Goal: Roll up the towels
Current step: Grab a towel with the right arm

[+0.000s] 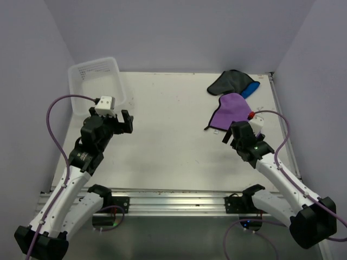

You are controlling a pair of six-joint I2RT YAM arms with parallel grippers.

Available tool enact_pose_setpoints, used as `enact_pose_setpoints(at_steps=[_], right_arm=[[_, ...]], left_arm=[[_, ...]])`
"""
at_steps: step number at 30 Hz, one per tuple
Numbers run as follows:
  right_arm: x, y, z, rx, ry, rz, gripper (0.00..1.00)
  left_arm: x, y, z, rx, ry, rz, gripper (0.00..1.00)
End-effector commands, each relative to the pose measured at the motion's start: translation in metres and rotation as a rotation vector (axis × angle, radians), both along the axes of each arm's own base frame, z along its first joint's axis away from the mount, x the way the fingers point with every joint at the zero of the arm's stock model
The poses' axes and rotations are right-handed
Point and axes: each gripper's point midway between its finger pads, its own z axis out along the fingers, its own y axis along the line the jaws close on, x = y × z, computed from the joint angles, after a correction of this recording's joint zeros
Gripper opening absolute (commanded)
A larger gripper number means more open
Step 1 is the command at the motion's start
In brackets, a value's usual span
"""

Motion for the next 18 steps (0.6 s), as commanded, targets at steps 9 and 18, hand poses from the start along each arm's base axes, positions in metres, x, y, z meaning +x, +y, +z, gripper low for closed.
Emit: enact_pose_setpoints(at_steps=[9, 18], right_arm=[[0.007, 0.003, 0.009, -0.043, -0.01, 0.07, 0.99], [0.025, 0.008, 0.034, -0.144, -0.031, 0.202, 0.97]], left_arm=[[0.0, -0.001, 0.01, 0.003, -0.02, -0.007, 1.0], [-0.001, -0.004, 0.01, -0.007, -0.021, -0.023, 1.0]])
